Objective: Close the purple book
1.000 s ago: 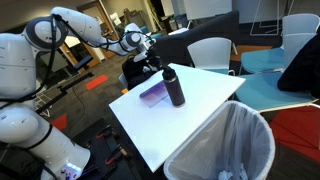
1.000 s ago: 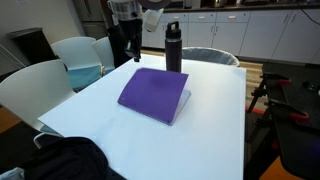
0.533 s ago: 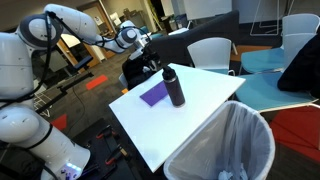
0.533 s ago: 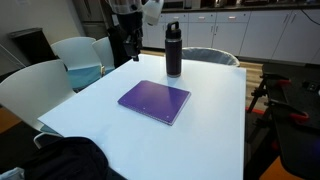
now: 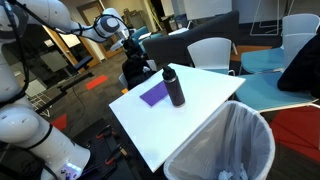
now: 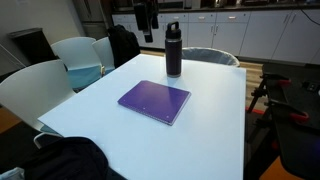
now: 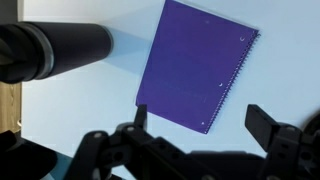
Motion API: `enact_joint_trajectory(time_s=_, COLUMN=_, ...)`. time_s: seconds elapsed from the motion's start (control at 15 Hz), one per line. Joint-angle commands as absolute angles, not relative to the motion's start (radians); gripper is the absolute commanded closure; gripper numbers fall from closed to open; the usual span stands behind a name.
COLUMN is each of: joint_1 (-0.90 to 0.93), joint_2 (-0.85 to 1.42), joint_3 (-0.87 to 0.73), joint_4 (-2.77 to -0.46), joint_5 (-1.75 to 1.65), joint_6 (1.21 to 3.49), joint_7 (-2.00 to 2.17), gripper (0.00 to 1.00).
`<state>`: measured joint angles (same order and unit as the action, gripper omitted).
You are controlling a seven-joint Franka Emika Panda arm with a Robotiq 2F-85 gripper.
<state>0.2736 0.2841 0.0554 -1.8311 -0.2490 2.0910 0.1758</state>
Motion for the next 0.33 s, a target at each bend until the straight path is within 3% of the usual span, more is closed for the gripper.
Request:
enact_joint_trajectory(time_s=0.0, joint_1=0.247, joint_2=0.163, joint_3=0.087, joint_4=-1.921, joint_5=-0.216, joint_6=2.033, joint_7=0.203, gripper=0.00)
enact_joint_trajectory(time_s=0.27, joint_1=0.241, joint_2=0.122, joint_3=0.107, joint_4=-1.941, joint_5=-0.198, joint_6=2.011, joint_7=0.217, gripper=0.00)
